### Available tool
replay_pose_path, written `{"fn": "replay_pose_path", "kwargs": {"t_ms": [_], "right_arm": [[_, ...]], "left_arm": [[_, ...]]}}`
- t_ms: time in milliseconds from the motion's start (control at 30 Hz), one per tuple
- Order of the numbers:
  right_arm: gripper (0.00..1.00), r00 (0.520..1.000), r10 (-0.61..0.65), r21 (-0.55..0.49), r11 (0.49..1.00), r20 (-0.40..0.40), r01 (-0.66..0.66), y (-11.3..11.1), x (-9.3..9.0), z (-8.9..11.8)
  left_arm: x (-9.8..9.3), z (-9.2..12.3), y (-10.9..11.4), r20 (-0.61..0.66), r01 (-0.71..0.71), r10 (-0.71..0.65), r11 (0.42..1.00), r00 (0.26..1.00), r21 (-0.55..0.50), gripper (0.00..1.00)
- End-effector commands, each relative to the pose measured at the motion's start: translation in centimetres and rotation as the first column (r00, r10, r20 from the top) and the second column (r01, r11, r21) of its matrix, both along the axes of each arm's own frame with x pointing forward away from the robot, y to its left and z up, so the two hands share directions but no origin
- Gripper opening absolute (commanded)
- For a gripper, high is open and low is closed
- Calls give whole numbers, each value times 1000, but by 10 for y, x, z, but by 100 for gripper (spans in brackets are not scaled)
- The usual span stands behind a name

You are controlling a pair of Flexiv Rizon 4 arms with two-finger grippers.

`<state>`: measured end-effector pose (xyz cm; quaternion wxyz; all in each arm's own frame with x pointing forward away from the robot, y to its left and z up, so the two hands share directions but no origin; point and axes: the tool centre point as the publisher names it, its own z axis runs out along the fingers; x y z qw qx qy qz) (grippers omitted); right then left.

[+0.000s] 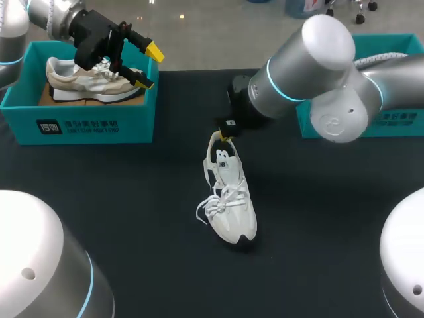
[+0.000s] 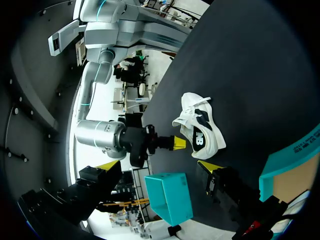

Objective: Take the shoe out of the shoebox, open the shoe tongue, remove and reinsert the insole, then place the shoe into the shoebox

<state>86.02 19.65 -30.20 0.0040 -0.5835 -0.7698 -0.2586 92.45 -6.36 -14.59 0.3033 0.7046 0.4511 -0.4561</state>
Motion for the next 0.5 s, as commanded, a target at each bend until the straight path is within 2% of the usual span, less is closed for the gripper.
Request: {"fn": "replay_pose_path", "kwargs": {"t_ms": [33,200,500], "right_arm": [[0,986,-142,-288,944,83,160,4,-3,3],[0,986,-142,-288,944,83,160,4,-3,3],[0,983,-184,-243,953,16,183,3,-8,-25]], "left_arm": [[0,0,1,2,2,-2,1000,1000,4,100],[0,0,1,2,2,-2,1000,1000,4,100],[0,0,1,2,2,-2,1000,1000,4,100]]}}
